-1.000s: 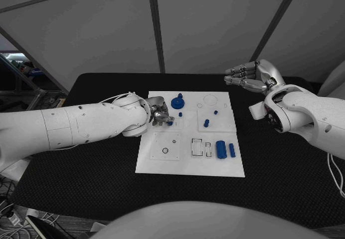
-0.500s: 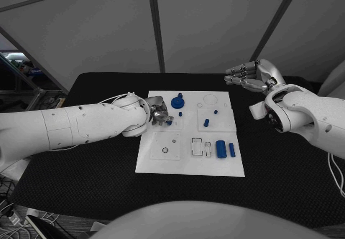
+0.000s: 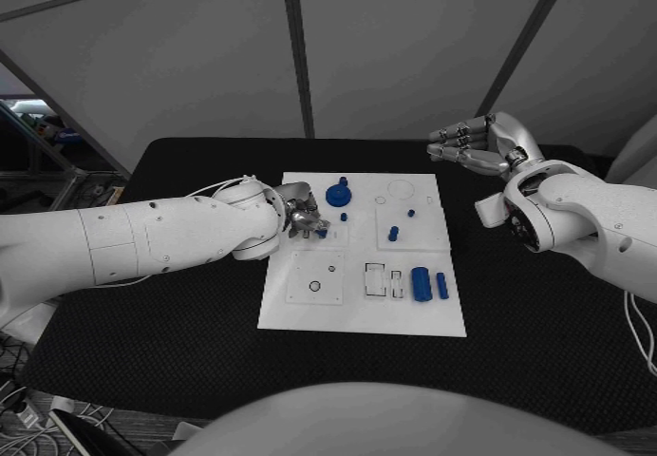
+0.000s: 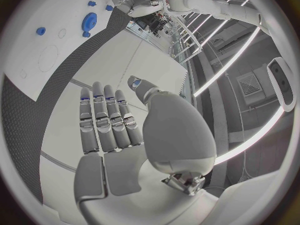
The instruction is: Assemble the parts on the task board
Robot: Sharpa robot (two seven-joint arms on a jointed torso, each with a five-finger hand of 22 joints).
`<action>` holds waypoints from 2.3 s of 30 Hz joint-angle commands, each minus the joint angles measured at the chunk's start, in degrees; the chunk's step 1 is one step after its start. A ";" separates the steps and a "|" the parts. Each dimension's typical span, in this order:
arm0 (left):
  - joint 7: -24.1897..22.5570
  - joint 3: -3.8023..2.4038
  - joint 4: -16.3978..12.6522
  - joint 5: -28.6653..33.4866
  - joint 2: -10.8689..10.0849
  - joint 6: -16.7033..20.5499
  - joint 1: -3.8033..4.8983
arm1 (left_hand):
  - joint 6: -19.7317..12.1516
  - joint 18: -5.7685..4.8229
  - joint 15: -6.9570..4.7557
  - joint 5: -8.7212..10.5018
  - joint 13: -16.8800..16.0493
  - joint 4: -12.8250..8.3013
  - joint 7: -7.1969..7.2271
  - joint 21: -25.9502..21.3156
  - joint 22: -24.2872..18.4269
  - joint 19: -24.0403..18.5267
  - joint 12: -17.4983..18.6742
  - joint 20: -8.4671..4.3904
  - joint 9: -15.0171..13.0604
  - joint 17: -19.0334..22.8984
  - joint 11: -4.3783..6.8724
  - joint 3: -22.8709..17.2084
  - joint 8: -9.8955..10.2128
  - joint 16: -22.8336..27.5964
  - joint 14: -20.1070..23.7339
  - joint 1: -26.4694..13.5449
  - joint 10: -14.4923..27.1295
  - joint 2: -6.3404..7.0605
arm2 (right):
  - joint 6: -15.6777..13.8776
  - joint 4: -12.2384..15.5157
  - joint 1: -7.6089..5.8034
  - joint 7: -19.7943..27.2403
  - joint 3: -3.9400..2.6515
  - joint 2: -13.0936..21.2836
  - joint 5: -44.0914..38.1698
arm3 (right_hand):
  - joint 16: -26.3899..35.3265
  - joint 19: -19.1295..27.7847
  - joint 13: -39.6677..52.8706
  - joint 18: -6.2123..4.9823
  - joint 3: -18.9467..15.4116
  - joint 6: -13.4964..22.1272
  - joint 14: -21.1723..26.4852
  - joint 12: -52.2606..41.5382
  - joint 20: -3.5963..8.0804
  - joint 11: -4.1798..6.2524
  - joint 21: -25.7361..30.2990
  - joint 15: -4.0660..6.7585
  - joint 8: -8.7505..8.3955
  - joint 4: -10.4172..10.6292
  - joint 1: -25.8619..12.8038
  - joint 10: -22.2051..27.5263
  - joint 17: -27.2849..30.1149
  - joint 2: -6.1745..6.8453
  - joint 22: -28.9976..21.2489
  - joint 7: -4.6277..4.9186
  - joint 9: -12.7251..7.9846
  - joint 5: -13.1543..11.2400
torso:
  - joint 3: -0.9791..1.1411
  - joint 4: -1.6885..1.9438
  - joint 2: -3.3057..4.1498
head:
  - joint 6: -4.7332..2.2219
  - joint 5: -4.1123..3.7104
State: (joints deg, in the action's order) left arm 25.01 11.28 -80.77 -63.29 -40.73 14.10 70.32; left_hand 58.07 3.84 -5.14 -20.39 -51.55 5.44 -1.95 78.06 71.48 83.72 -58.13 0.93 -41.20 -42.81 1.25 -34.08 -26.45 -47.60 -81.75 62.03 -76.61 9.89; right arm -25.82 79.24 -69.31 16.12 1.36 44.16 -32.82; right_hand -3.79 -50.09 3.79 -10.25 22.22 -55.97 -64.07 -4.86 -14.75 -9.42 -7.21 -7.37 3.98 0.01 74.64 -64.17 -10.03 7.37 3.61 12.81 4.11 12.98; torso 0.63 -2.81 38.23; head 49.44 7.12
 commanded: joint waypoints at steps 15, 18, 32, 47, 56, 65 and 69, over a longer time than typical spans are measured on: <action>0.87 -0.02 0.04 -0.43 0.06 -2.80 0.06 | 0.78 -0.17 -0.47 -0.39 -0.01 -10.23 0.13 0.28 0.16 0.87 -0.15 -0.28 -0.31 -0.08 1.28 -10.45 -0.45 0.23 -0.13 0.37 -1.95 0.57 | 0.68 0.04 -0.09 0.27 -0.05 -0.10 -0.26 | -0.11 0.22 -0.06 -0.37 -0.47 0.44 0.35 -0.28 -0.34 -0.01 0.33 0.00 -0.20 0.19 -0.55 0.62 0.13 -0.11 0.08 0.15 -0.02 0.50 | 0.04 0.01 -0.02 | 0.24 0.03; 0.91 -0.02 0.13 -0.43 0.06 -2.74 0.06 | 0.82 -0.17 -0.48 -0.38 -0.07 -10.24 0.17 0.29 0.18 0.88 -0.22 -0.29 -0.36 -0.10 1.31 -10.35 -0.47 0.22 -0.14 0.32 -2.04 0.72 | 0.69 0.04 -0.09 0.27 -0.05 -0.11 -0.26 | -0.11 0.22 -0.06 -0.37 -0.47 0.44 0.35 -0.28 -0.34 -0.01 0.33 0.00 -0.20 0.19 -0.55 0.62 0.13 -0.11 0.08 0.15 -0.02 0.50 | 0.05 0.00 -0.01 | 0.28 0.06; 0.86 -0.03 0.47 -0.40 0.32 -2.65 0.06 | 1.04 -0.28 -0.59 -0.26 -0.25 -9.90 0.55 0.67 0.79 1.08 -0.48 -0.38 -0.76 -0.15 1.53 -9.25 -0.61 0.20 -0.21 -0.13 -2.60 1.25 | 0.79 0.02 -0.09 0.26 -0.05 -0.17 -0.26 | -0.13 0.21 -0.06 -0.37 -0.50 0.46 0.37 -0.31 -0.35 -0.02 0.38 -0.01 -0.19 0.23 -0.57 0.65 0.15 -0.16 0.09 0.16 -0.01 0.55 | 0.03 -0.01 -0.04 | 0.49 -0.01; 0.82 -0.04 1.05 0.40 0.51 -2.51 0.08 | 2.60 -0.54 -1.10 -0.11 -0.22 -6.66 1.61 1.51 2.21 1.54 -0.89 -0.85 -1.47 -0.34 2.27 -2.91 -0.20 0.21 -0.26 -2.46 -3.16 1.14 | 0.89 0.00 -0.09 0.19 -0.05 -0.18 -0.27 | -0.14 0.21 -0.06 -0.37 -0.54 0.48 0.39 -0.33 -0.35 -0.02 0.43 -0.02 -0.19 0.25 -0.58 0.69 0.17 -0.18 0.09 0.16 -0.01 0.59 | 0.04 -0.02 -0.02 | 0.56 0.04; 0.93 -0.05 1.27 0.45 0.71 -2.49 0.08 | 3.04 -0.60 -1.16 -0.09 -0.54 -6.35 1.76 1.72 2.56 1.64 -1.24 -0.91 -1.65 -0.39 2.38 -1.72 -0.19 0.20 -0.28 -2.50 -3.26 1.22 | 0.97 -0.01 -0.09 0.17 -0.05 -0.19 -0.27 | -0.14 0.21 -0.06 -0.37 -0.54 0.48 0.39 -0.33 -0.35 -0.02 0.43 -0.02 -0.19 0.25 -0.58 0.69 0.17 -0.18 0.09 0.16 -0.01 0.59 | 0.05 0.01 -0.04 | 0.56 -0.02; 1.12 -0.06 1.37 0.45 0.78 -2.38 0.08 | 3.46 -0.67 -1.23 -0.02 -0.67 -5.87 1.89 1.95 2.96 1.75 -1.51 -0.99 -2.04 -0.43 2.47 0.34 -0.18 0.22 -0.28 -2.53 -3.31 1.25 | 1.06 0.02 -0.09 0.15 -0.05 -0.15 -0.27 | -0.15 0.21 -0.06 -0.37 -0.57 0.51 0.42 -0.36 -0.36 -0.03 0.48 -0.03 -0.19 0.26 -0.58 0.74 0.19 -0.21 0.09 0.17 -0.01 0.64 | 0.03 0.01 -0.03 | 0.56 -0.01; 1.17 -0.06 1.34 0.45 0.73 -2.32 0.08 | 3.65 -0.71 -1.27 -0.02 -0.81 -5.70 1.97 2.08 3.18 1.81 -1.70 -1.02 -2.29 -0.46 2.52 1.29 -0.23 0.21 -0.29 -2.46 -3.36 1.24 | 1.07 0.05 -0.09 0.15 -0.05 -0.12 -0.27 | -0.15 0.21 -0.06 -0.37 -0.57 0.51 0.42 -0.36 -0.36 -0.03 0.48 -0.03 -0.19 0.26 -0.58 0.74 0.19 -0.21 0.09 0.17 -0.01 0.64 | 0.04 0.04 -0.01 | 0.56 0.00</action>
State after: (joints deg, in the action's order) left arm 25.62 11.14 -79.46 -62.94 -40.00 12.34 70.47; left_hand 61.35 3.84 -6.02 -20.31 -52.35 0.97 0.12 80.00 74.64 83.93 -59.65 0.31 -43.44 -43.24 3.46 -31.64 -26.81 -47.60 -81.86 60.06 -79.88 11.06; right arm -25.21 79.19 -69.31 16.02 1.36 44.05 -32.98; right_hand -3.80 -50.09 3.79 -10.25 21.92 -55.76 -64.08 -4.86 -14.75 -9.42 -6.98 -7.37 3.98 0.31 74.64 -63.76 -9.92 7.37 3.61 13.02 4.11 13.27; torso 0.66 -2.81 38.20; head 50.00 7.09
